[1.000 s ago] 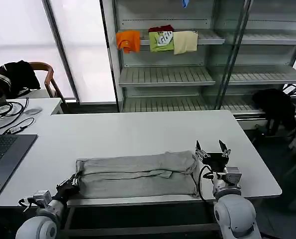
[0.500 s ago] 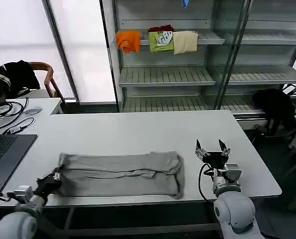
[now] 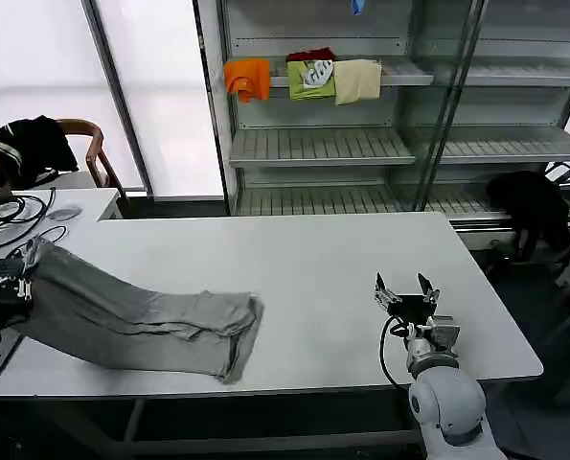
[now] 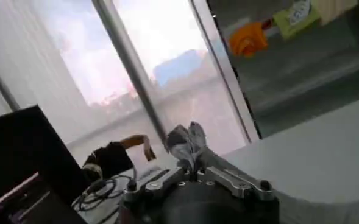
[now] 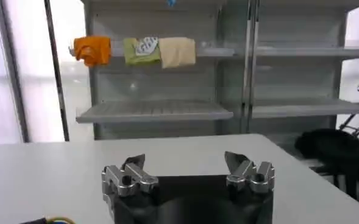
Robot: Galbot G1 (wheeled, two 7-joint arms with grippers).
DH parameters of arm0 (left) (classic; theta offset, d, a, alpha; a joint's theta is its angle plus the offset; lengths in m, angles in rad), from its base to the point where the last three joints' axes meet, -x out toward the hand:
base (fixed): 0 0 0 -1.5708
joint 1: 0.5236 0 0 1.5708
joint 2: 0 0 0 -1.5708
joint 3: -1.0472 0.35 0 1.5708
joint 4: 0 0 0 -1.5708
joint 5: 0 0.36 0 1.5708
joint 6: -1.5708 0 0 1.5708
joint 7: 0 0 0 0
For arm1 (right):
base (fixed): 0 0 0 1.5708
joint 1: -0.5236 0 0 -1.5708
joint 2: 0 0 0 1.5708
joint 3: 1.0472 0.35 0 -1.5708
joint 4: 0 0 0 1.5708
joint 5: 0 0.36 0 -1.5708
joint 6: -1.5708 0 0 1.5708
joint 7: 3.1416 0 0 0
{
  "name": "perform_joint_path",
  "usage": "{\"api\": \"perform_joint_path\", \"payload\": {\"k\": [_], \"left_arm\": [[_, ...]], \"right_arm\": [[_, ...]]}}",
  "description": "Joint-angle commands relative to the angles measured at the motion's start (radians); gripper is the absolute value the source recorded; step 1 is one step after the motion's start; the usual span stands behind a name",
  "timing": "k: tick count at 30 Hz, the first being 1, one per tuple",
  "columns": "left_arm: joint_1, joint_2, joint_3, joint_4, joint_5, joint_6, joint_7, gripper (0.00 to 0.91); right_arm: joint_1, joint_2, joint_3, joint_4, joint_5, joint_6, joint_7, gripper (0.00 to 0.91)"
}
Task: Fold and organize the clothes.
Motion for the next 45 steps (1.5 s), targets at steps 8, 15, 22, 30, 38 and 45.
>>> {"api": "perform_joint_path", "payload": {"k": [8,15,22,30,38,45], "left_arm": [[-0.007,-0.274,0.476,-0.266,0.077,0.087,-0.074,0.000],[-0.014,-0.293,0.530,-0.228,0.081,0.088,-0.085,0.010],[-0.021,-0.320,0.583,-0.176,0.104,0.088,-0.098,0.010],[-0.032,-0.349,0.607,-0.117,0.101,0.086,-0.116,0.806],[0.002,-0.355,0.655,-0.274,-0.020,0.089,-0.147,0.907],[-0.012,-0.300,0.482,-0.327,-0.150,0.087,-0.166,0.907]], "right_arm": [[-0.001,0.000,0.003,-0.030,-0.008,0.004,-0.002,0.907],[0.001,0.004,0.001,-0.041,-0.016,0.009,-0.004,0.907],[0.000,0.001,0.000,-0.044,-0.025,0.011,-0.002,0.907],[-0.004,-0.002,0.002,-0.049,-0.026,0.013,-0.001,0.907],[0.005,0.005,-0.005,-0.062,-0.034,0.013,-0.001,0.907],[0.005,0.010,-0.006,-0.067,-0.035,0.019,-0.007,0.907]]}}
